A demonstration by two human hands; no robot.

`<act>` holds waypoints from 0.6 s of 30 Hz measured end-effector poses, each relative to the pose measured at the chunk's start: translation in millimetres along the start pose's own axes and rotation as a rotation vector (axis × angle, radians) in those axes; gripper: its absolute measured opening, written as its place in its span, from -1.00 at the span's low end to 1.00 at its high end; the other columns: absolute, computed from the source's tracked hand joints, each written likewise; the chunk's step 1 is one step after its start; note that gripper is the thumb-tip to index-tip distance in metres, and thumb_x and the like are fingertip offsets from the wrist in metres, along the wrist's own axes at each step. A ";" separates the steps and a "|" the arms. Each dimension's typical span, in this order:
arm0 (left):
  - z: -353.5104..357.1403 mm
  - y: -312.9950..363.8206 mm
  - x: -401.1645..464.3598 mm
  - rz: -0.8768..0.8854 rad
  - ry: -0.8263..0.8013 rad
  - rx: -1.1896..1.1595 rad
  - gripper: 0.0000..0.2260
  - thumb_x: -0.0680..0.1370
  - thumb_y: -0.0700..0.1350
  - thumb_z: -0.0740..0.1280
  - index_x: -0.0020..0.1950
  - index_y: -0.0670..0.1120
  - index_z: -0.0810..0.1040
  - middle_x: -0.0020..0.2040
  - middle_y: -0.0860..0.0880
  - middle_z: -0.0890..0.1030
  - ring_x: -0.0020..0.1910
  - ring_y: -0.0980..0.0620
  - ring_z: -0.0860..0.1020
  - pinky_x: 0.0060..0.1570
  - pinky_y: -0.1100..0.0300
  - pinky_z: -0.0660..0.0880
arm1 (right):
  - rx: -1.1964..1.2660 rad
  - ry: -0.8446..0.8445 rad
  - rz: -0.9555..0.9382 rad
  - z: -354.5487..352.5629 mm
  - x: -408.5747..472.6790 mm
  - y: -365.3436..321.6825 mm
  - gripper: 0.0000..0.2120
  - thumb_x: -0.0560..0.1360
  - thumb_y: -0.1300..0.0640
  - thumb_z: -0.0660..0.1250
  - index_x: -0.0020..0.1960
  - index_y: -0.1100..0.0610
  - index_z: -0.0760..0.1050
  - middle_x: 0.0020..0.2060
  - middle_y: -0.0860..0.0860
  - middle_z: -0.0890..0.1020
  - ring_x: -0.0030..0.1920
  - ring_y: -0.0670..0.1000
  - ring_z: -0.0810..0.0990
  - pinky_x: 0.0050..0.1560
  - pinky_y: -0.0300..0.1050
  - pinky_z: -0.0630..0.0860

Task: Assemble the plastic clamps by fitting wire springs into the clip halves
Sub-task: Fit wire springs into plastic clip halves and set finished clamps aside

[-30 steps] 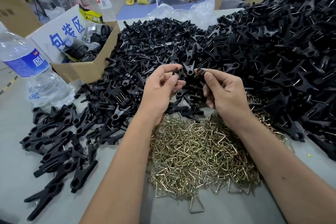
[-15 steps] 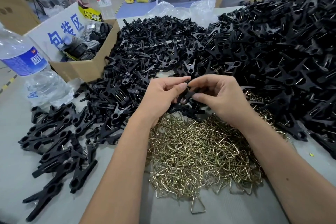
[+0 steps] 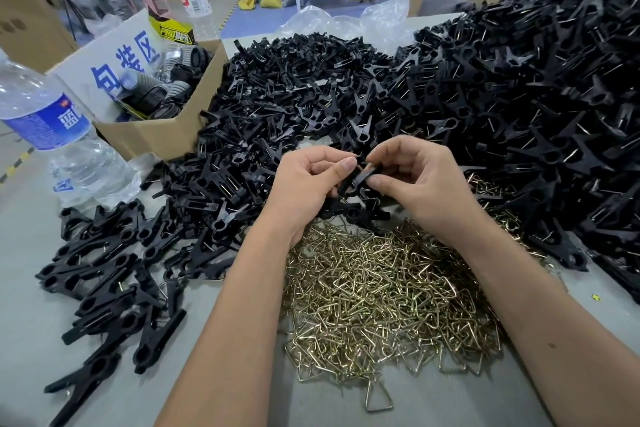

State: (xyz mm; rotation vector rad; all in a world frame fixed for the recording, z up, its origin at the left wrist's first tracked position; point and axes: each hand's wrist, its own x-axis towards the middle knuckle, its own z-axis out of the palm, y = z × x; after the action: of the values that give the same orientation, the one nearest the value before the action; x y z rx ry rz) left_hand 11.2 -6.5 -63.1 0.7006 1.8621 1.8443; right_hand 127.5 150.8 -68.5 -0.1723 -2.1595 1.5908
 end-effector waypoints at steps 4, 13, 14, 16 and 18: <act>-0.3 -0.7 0.9 -0.035 0.021 -0.086 -0.94 0.56 -0.21 0.48 -0.02 -0.07 0.74 -0.18 -0.17 0.73 -0.21 -0.06 0.61 -0.18 0.16 0.58 | 0.070 0.019 -0.005 0.3 -1.4 -3.8 -0.84 0.49 0.24 0.55 0.02 0.02 0.72 -0.14 0.08 0.74 -0.18 0.10 0.73 -0.23 -0.02 0.70; 1.0 4.2 0.3 -0.062 -0.027 -0.367 -0.81 0.54 -0.36 0.43 0.12 -0.20 0.65 -0.06 -0.14 0.75 -0.10 -0.01 0.74 -0.12 0.22 0.65 | 0.455 0.204 0.137 11.4 -2.9 -14.0 -0.91 0.41 0.11 0.56 -0.12 0.12 0.74 -0.23 0.15 0.74 -0.32 -0.01 0.65 -0.31 -0.20 0.62; 1.6 4.9 -0.2 -0.062 -0.033 -0.384 -0.80 0.50 -0.33 0.46 0.12 -0.20 0.66 -0.06 -0.15 0.75 -0.10 -0.02 0.74 -0.12 0.22 0.65 | 0.476 0.214 0.160 12.2 -2.8 -14.0 -0.90 0.40 0.11 0.56 -0.14 0.12 0.74 -0.23 0.15 0.74 -0.32 -0.01 0.65 -0.31 -0.20 0.62; 2.5 5.3 -0.5 -0.059 -0.037 -0.403 -0.75 0.41 -0.26 0.51 0.08 -0.20 0.66 -0.08 -0.15 0.75 -0.10 -0.02 0.74 -0.12 0.20 0.65 | 0.504 0.226 0.203 12.7 -2.3 -14.1 -0.88 0.38 0.10 0.57 -0.15 0.14 0.73 -0.24 0.15 0.73 -0.33 -0.02 0.63 -0.32 -0.22 0.60; 2.4 4.7 -0.2 -0.051 -0.039 -0.409 -0.74 0.38 -0.23 0.53 0.05 -0.20 0.64 -0.11 -0.14 0.75 -0.12 -0.03 0.74 -0.11 0.18 0.66 | 0.518 0.228 0.233 13.0 -1.7 -14.4 -0.87 0.36 0.09 0.57 -0.16 0.15 0.73 -0.25 0.14 0.73 -0.35 -0.03 0.61 -0.33 -0.23 0.59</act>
State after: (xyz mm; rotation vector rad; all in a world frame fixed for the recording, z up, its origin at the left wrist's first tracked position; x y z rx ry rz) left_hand 13.1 -4.8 -58.5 0.5328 1.3974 2.0716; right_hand 125.8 134.1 -58.6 -0.4257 -1.5416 2.0897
